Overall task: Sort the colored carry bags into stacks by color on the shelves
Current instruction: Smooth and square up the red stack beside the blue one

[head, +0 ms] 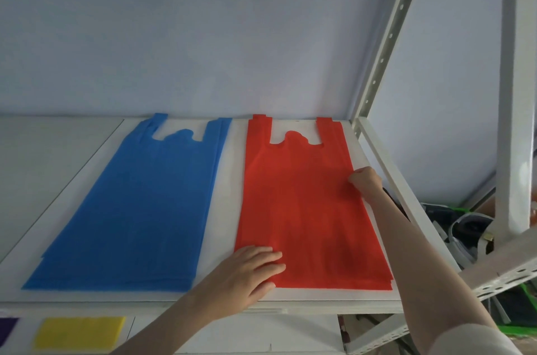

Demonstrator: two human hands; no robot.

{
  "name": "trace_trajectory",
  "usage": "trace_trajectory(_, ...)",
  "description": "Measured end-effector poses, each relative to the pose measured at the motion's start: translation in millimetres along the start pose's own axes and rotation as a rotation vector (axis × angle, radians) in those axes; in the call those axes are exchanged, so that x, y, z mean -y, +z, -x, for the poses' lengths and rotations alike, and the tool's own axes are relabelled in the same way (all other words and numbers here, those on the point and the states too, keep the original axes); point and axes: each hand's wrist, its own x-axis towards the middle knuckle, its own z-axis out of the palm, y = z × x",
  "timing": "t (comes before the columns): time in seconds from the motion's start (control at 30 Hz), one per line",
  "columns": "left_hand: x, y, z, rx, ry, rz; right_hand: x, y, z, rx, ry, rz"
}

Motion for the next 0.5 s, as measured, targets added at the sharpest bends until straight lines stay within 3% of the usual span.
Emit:
trace_trajectory(0.1, 2, -3, 3, 0.044, -0.032, 0.007, 1, -1, 1, -0.004, -0.012, -0.009)
trace_trajectory(0.23, 4, -7, 4, -0.037, -0.129, 0.000, -1, 0, 5, -0.026, -0.050, -0.005)
trace_trajectory(0.3, 3, -4, 0, -0.092, -0.305, 0.008, -1, 1, 6, -0.034, -0.055, -0.018)
trace_trajectory(0.37, -4, -5, -5, -0.181, -0.612, 0.036, -2, 1, 6, -0.043, -0.056, -0.029)
trace_trajectory(0.43, -7, -2, -12, -0.160, -0.872, 0.174, -2, 2, 7, -0.045, -0.060, -0.036)
trace_trajectory(0.5, -7, 2, -17, -0.139, -0.975, 0.256, -2, 2, 7, -0.045, -0.057, -0.046)
